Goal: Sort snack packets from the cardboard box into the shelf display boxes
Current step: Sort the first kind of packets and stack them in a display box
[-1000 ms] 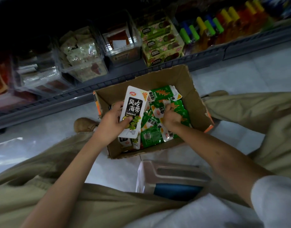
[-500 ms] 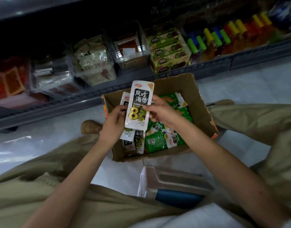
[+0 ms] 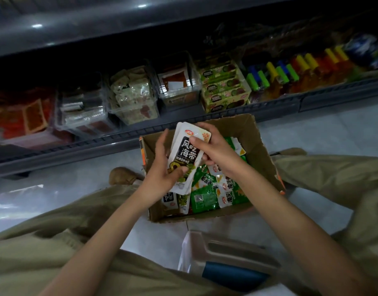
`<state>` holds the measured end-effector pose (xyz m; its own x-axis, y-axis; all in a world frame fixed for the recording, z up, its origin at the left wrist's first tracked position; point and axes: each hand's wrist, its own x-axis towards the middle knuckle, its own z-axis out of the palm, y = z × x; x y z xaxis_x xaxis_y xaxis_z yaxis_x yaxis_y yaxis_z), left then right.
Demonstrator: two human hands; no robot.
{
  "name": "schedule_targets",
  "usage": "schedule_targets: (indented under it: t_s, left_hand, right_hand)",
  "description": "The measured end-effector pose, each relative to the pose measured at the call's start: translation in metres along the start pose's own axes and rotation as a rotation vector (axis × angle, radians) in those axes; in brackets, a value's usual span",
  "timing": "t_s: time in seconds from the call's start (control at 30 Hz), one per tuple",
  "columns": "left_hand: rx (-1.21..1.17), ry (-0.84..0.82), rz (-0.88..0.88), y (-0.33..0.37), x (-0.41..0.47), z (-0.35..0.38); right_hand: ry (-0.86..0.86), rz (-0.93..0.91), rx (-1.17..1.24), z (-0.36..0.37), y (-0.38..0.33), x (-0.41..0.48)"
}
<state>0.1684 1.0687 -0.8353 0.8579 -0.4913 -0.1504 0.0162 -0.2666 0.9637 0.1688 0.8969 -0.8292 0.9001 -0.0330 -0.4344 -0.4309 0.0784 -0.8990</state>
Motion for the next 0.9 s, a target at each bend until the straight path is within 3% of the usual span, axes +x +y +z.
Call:
schedule_targets:
  t_s: [0.17,0.63,0.9]
  left_hand:
    - [0.093,-0.074,0.105,0.024,0.007,-0.009]
    - [-0.194,-0.012,0.107,0.108,0.035,-0.021]
    - [-0.071,0.073,0.222,0.13,0.057,-0.014]
  right_hand:
    - [-0.023,-0.207,-0.061,-0.01,-0.029,-0.012]
    - [-0.17,-0.391,-0.082,-0.054,-0.13,-0.011]
    - [0.012,-0.414,0.048,-0.043,-0.157,-0.006]
